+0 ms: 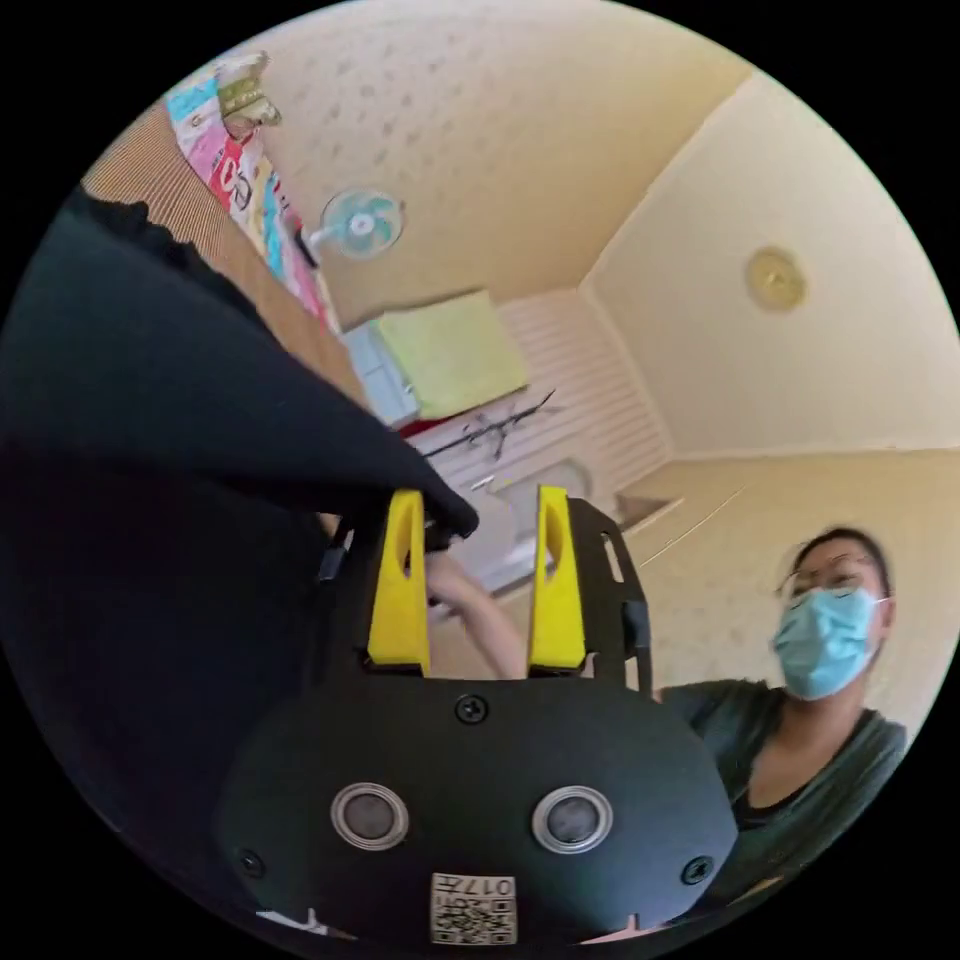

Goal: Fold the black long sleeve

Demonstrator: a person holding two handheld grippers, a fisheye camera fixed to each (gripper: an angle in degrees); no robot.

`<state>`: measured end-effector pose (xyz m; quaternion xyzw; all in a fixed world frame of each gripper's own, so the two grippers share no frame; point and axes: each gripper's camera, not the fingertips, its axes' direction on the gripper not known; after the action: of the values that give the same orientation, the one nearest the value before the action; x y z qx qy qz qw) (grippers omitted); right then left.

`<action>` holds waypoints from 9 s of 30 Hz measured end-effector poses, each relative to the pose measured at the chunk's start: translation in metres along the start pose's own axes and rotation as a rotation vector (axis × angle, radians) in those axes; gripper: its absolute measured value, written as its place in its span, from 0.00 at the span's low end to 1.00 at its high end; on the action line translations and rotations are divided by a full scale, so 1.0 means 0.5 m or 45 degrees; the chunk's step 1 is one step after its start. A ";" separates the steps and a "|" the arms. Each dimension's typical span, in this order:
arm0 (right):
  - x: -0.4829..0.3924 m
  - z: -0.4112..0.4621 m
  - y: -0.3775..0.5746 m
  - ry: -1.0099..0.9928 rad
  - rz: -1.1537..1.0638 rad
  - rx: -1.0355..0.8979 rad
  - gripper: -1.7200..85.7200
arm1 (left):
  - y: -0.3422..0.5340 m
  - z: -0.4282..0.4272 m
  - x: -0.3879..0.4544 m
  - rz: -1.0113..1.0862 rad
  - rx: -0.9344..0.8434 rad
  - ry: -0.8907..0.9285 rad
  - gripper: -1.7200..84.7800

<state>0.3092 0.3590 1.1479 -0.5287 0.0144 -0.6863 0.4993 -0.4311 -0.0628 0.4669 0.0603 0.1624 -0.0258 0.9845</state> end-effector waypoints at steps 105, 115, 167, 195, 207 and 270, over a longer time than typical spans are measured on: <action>0.509 0.199 0.813 -0.453 2.036 1.209 0.08 | 0.517 -0.295 0.497 -0.142 0.153 -1.230 0.10; 0.193 -0.034 0.464 -0.830 0.799 1.893 0.07 | 0.547 -0.307 0.461 -0.193 0.101 -1.179 0.13; 0.161 0.087 0.702 -1.593 -0.410 1.894 0.05 | 0.424 -0.507 0.032 -0.008 0.412 0.354 0.07; -0.471 -0.026 0.263 -0.298 -0.533 1.135 0.25 | 0.297 -0.264 -0.080 -0.479 0.197 -0.740 0.11; -0.865 -0.063 0.187 0.862 -0.643 1.204 0.12 | 0.082 -0.160 0.226 0.021 0.139 -0.713 0.16; -0.602 -0.194 0.243 -0.910 -0.426 1.055 0.09 | 0.408 -1.062 0.731 -0.199 0.589 -1.232 0.18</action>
<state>0.3014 0.4594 0.8246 -0.4830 -0.5096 -0.4829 0.5233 -0.2390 0.1954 -0.1276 0.2443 -0.3155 -0.1588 0.9031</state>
